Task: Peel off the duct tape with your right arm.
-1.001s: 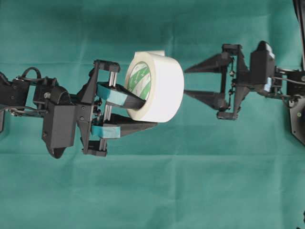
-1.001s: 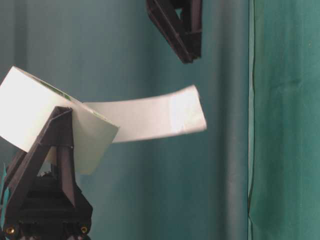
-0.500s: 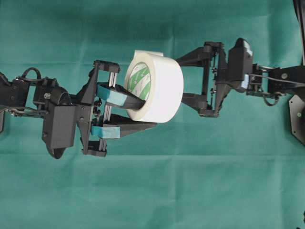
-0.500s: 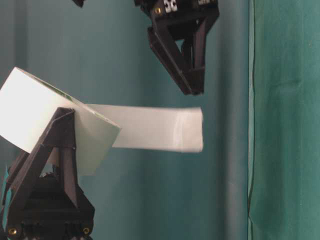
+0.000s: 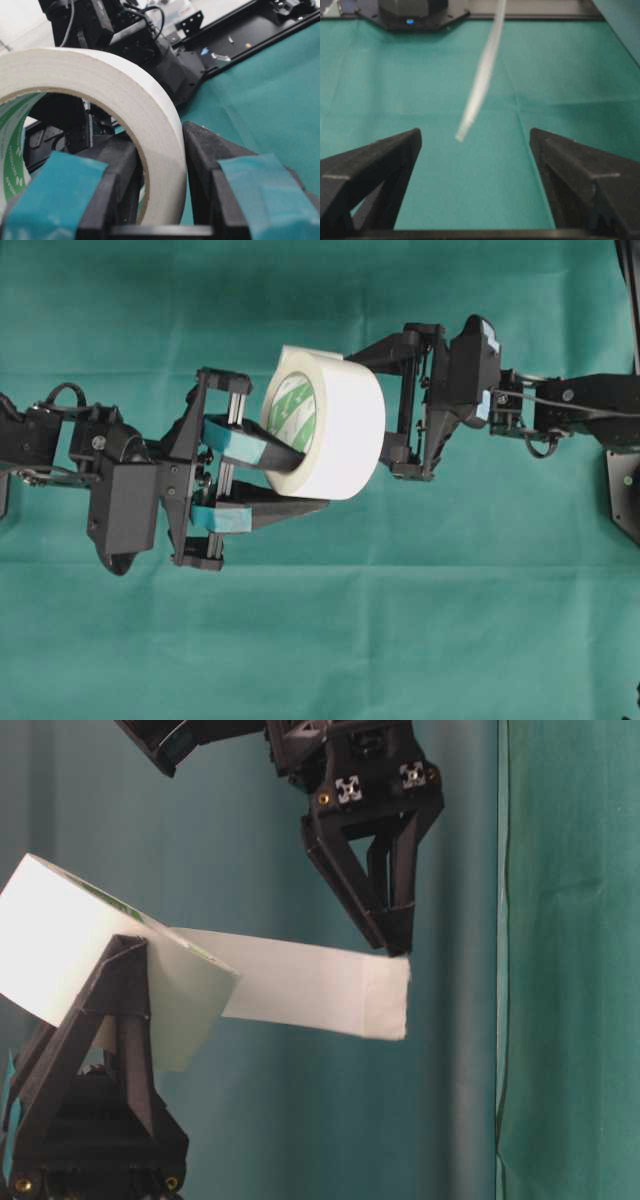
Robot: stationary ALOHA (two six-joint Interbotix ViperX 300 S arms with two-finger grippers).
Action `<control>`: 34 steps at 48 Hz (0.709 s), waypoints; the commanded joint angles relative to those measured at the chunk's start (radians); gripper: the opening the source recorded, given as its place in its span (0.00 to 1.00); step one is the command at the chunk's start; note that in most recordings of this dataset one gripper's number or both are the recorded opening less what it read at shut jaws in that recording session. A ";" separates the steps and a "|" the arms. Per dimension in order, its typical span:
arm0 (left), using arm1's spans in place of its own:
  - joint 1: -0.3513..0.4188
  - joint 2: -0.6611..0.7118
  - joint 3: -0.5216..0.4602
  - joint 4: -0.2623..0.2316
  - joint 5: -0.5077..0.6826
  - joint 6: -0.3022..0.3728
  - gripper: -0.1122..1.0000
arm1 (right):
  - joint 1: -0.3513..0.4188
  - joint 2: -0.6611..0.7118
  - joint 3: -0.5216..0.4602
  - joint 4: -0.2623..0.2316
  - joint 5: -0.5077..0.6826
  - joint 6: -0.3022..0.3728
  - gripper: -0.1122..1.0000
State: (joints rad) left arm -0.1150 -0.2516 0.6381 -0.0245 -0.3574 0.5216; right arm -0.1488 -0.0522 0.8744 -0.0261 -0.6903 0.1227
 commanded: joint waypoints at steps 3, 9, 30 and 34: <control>-0.003 -0.029 -0.018 0.003 -0.018 0.005 0.30 | 0.000 0.002 -0.035 0.000 -0.018 0.002 0.65; -0.003 -0.031 -0.018 0.003 -0.018 0.005 0.30 | 0.000 0.006 -0.044 -0.002 -0.021 0.002 0.65; -0.003 -0.032 -0.018 0.003 -0.018 0.005 0.30 | -0.002 0.032 -0.067 -0.002 -0.029 -0.006 0.06; -0.003 -0.040 -0.017 0.003 -0.018 0.005 0.30 | -0.002 0.032 -0.061 -0.002 -0.038 -0.006 0.02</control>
State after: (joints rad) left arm -0.1166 -0.2531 0.6381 -0.0261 -0.3590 0.5231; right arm -0.1488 -0.0092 0.8268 -0.0261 -0.7118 0.1166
